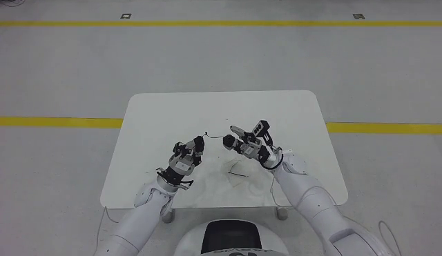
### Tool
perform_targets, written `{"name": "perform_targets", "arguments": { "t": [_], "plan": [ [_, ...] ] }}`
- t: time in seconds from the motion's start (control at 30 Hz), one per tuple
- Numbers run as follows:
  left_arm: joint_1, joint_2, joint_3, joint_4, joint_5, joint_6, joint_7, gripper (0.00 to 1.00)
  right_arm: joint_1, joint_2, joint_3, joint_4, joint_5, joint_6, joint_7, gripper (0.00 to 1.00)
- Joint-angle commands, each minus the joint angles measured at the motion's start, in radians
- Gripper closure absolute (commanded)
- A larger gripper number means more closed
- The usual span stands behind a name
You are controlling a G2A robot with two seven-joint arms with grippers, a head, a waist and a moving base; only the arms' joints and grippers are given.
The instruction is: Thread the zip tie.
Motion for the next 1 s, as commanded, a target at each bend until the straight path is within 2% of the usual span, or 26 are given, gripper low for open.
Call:
{"name": "perform_targets", "arguments": {
  "t": [0.0,0.27,0.33,0.47,0.67,0.83,0.97],
  "plan": [
    [0.0,0.0,0.0,0.0,0.0,0.0,0.0,1.0,-0.005,-0.001,0.013,-0.015,0.01,0.0,-0.02,0.0],
    [0.0,0.0,0.0,0.0,0.0,0.0,0.0,1.0,-0.006,0.0,0.014,-0.017,0.009,0.0,-0.026,0.0],
    [0.0,0.0,0.0,0.0,0.0,0.0,0.0,1.0,-0.019,0.006,0.031,-0.057,-0.021,0.0,-0.067,0.0],
    [0.0,0.0,0.0,0.0,0.0,0.0,0.0,1.0,-0.084,0.029,0.093,-0.178,-0.115,0.0,-0.125,0.0],
    [0.0,0.0,0.0,0.0,0.0,0.0,0.0,1.0,-0.214,0.056,0.194,-0.405,-0.236,0.0,-0.208,0.0],
    [0.0,0.0,0.0,0.0,0.0,0.0,0.0,1.0,-0.32,0.065,0.269,-0.579,-0.287,0.0,-0.263,0.0],
    [0.0,0.0,0.0,0.0,0.0,0.0,0.0,1.0,-0.38,0.064,0.31,-0.691,-0.323,0.0,-0.317,0.0]
  ]
}}
